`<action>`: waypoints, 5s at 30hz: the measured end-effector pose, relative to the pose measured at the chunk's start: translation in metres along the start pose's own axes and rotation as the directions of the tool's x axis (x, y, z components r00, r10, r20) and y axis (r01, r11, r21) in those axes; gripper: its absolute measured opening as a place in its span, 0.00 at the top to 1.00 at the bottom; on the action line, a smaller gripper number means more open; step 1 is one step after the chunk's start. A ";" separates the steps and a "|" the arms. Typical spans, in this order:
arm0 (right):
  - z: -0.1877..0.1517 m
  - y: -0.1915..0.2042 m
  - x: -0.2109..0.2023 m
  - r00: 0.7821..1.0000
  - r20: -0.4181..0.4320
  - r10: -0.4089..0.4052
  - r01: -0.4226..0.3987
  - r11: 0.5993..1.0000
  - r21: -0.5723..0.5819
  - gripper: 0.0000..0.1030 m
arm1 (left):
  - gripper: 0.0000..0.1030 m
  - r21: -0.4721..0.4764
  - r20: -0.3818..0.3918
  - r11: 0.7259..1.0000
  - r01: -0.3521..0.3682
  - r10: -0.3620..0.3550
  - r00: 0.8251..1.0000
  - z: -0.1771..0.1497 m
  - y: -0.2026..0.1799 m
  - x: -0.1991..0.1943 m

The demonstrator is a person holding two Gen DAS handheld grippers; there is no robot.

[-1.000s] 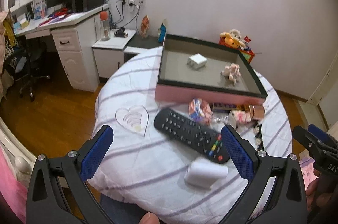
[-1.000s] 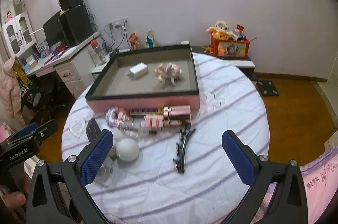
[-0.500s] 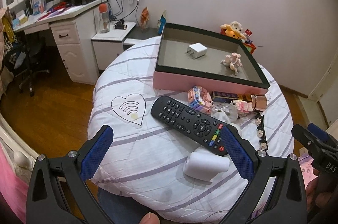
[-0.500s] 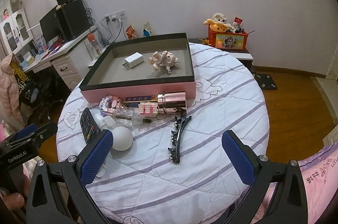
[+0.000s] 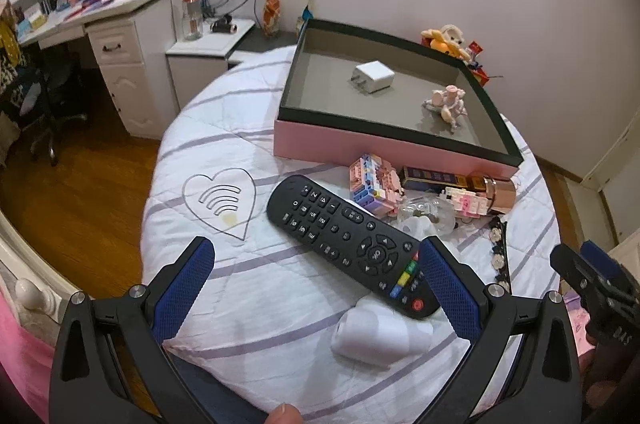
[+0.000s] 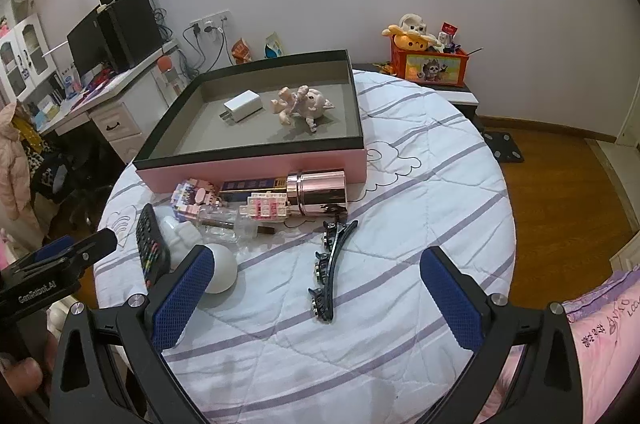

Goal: Organize rigid objects
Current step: 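Grasp the black remote with the left gripper while the right grasps the rose-gold canister, then carry the remote and canister into the box and open both grippers, then withdraw both grippers from the box toward the remaining items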

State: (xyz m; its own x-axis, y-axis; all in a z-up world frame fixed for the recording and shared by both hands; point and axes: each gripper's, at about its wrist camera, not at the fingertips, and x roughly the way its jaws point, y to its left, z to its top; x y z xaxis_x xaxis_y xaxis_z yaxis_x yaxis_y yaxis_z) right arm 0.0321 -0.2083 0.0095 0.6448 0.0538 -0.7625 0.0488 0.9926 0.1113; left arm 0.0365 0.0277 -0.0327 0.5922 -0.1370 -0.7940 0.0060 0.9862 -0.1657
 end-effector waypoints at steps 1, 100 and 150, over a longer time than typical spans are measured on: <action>0.001 0.000 0.002 1.000 -0.003 0.000 0.000 1.000 0.000 0.00 | 0.00 -0.011 -0.011 1.000 0.002 -0.002 1.000 0.002 0.000 0.005; 0.152 0.032 0.067 0.994 0.068 0.091 -0.084 0.992 -0.099 0.44 | 0.83 0.175 0.139 0.980 0.098 -0.123 0.983 0.155 -0.038 0.023; 0.116 0.024 0.029 0.990 0.071 0.125 -0.119 0.990 -0.077 0.00 | 0.00 0.169 0.207 0.986 -0.003 -0.032 0.978 0.114 -0.030 -0.043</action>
State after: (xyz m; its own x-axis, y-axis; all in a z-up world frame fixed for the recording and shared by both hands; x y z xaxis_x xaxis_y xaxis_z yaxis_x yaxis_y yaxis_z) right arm 0.1409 -0.1955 0.0637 0.6986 0.1693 -0.6952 -0.0873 0.9845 0.1520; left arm 0.1028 0.0144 0.0737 0.7456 -0.1464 -0.6501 0.1403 0.9882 -0.0616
